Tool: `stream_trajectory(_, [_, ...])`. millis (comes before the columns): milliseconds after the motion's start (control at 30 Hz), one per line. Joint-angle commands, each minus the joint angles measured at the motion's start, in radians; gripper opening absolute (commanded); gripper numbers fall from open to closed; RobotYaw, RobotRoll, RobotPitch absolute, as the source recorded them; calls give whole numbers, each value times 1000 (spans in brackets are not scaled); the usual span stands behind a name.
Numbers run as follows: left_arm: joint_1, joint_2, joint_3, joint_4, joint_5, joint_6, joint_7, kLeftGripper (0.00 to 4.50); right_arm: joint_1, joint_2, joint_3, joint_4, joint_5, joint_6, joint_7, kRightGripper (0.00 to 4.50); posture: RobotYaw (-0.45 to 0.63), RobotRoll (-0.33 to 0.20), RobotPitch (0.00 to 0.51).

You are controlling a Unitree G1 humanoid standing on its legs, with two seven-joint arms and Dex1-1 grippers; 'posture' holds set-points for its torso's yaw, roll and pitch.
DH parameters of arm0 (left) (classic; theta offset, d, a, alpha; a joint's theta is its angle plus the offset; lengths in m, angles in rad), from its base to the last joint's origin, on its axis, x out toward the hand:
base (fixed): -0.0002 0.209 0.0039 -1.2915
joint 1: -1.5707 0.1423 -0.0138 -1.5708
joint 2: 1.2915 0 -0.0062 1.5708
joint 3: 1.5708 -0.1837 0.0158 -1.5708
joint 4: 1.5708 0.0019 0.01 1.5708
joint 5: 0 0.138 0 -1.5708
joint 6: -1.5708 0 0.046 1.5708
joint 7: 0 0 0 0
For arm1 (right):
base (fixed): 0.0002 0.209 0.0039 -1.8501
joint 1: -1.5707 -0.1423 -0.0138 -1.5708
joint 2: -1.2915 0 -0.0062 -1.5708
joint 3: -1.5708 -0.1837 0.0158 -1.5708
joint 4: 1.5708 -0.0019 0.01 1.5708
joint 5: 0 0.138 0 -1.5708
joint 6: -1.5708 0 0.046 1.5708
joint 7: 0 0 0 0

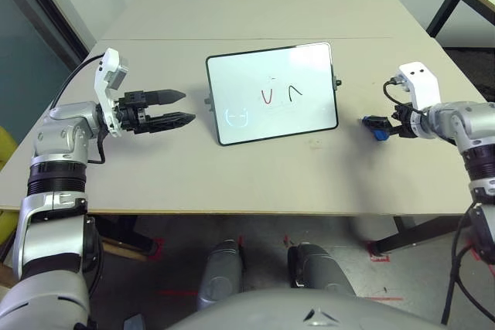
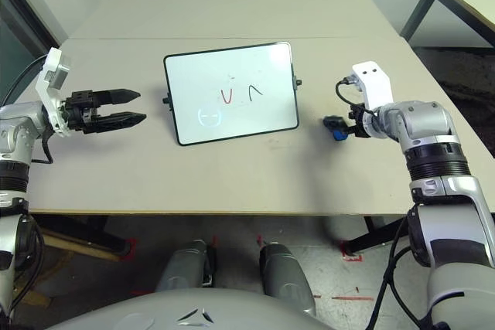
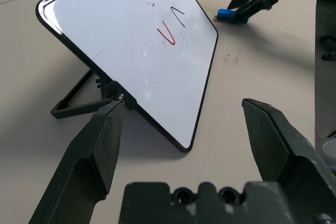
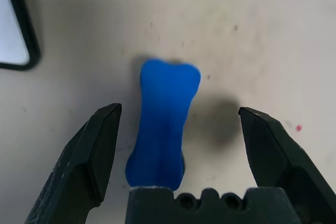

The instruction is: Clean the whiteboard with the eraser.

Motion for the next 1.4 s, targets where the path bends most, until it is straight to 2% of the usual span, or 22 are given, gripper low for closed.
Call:
stream_trajectory(33, [-6, -9, -19, -12, -9, -4, -2, 4500, -26, 7, 11, 43, -28, -15, 17, 4304, 174, 0, 56])
stream_trajectory(133, [-9, -15, -19, -11, -7, -7, 2, 4500, -31, 13, 7, 60, -43, -24, 16, 3554, 174, 0, 56])
stream_trajectory(333, [-12, -17, -14, -4, -4, -16, 6, 4500, -25, -17, -3, -11, -44, -14, 43, 1205, 172, 0, 52])
stream_trajectory(400, [-15, -18, -15, 1, -2, -20, 6, 4500, -20, -35, -4, -64, -42, -7, 61, 499, 170, 0, 51])
stream_trajectory(433, [-18, -19, -16, 4, -1, -22, 6, 4500, -17, -46, -6, -104, -35, 3, 77, 347, 168, 0, 50])
stream_trajectory(600, [-35, -25, -23, 20, 5, -32, 7, 4500, 9, -90, 6, -329, -2, 35, 142, 348, 159, 0, 45])
stream_trajectory(700, [-47, -31, -29, 36, 10, -48, 9, 4500, 45, -103, 38, -482, -16, -79, 184, 348, 155, 0, 43])
stream_trajectory(800, [-60, -37, -32, 53, 12, -67, 15, 4500, 62, -73, 60, -556, -46, -200, 177, 348, 152, 0, 42])
stream_trajectory(1100, [-86, -42, -45, 79, 9, -83, 17, 4500, -22, -25, 270, -499, -339, -528, 107, 348, 155, 0, 38])
stream_trajectory(1200, [-83, -44, -44, 70, 5, -80, 19, 4500, -60, -36, 360, -413, -497, -691, 77, 348, 158, 0, 38])
stream_trajectory(1400, [-82, -46, -39, 69, 2, -84, 25, 4500, -86, 0, 393, -351, -583, -737, 134, 348, 162, 0, 35])
